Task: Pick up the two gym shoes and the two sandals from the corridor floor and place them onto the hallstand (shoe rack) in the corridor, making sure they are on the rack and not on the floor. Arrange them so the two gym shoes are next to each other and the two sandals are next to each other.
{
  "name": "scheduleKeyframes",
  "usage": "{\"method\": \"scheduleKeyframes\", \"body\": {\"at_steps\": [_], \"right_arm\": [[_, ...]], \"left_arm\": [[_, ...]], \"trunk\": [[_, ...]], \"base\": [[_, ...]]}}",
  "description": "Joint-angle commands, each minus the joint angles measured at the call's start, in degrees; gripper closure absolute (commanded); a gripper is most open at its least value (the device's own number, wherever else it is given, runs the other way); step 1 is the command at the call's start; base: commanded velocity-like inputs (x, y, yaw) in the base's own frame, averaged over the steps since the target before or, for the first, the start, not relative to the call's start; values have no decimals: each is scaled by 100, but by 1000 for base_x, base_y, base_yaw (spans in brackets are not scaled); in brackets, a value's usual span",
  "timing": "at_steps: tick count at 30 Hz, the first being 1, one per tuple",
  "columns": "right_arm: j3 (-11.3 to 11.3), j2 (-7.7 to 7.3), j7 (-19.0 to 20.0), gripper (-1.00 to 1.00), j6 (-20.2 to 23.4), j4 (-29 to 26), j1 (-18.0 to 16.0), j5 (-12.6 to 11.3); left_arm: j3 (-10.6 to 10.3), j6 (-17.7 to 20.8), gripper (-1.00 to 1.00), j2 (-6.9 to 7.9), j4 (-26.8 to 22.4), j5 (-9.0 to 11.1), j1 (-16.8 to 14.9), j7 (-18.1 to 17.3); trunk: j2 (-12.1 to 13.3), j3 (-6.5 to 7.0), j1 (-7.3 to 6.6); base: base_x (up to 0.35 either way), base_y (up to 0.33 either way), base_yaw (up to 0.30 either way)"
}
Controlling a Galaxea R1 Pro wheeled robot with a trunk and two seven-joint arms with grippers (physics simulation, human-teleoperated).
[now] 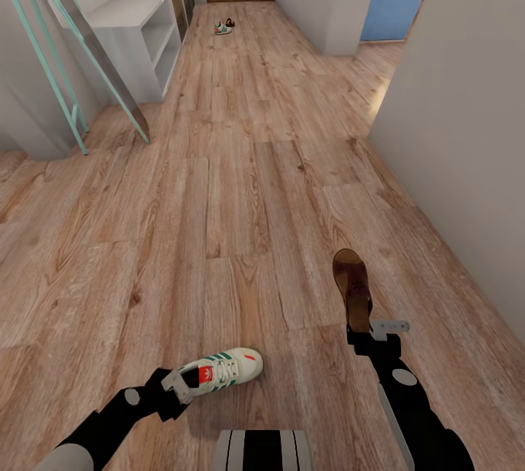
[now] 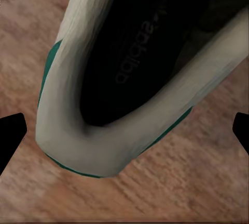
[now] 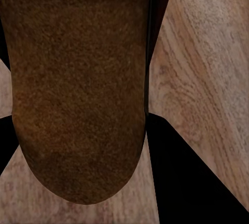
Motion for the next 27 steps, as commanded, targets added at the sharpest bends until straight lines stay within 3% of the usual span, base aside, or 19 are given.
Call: {"method": "scheduleKeyframes", "body": {"at_steps": [1,7,14,27], "right_arm": [[5,-1,-23,100,38,-9,-1,28],[5,-1,-23,100,38,-9,-1,29],[5,-1,-23,100,38,-9,-1,28],[1,-1,-23,100,39,-9,-1,28]], "left_arm": [[-16,35,-100,-5,-36,-133,-2,-10],[-10,114,-100,-25,-233,-401,-4,-20],[-10,140,-100,-50,-407,-449,-5,-32],[-17,536,-100,-62,-679,-475,-5,-48]], "trunk": [[-1,-4,-1],[-1,-4,-1],[-1,-4,-1],[-1,-4,-1]], "base": [[0,0,0],[0,0,0],[0,0,0],[0,0,0]]}}
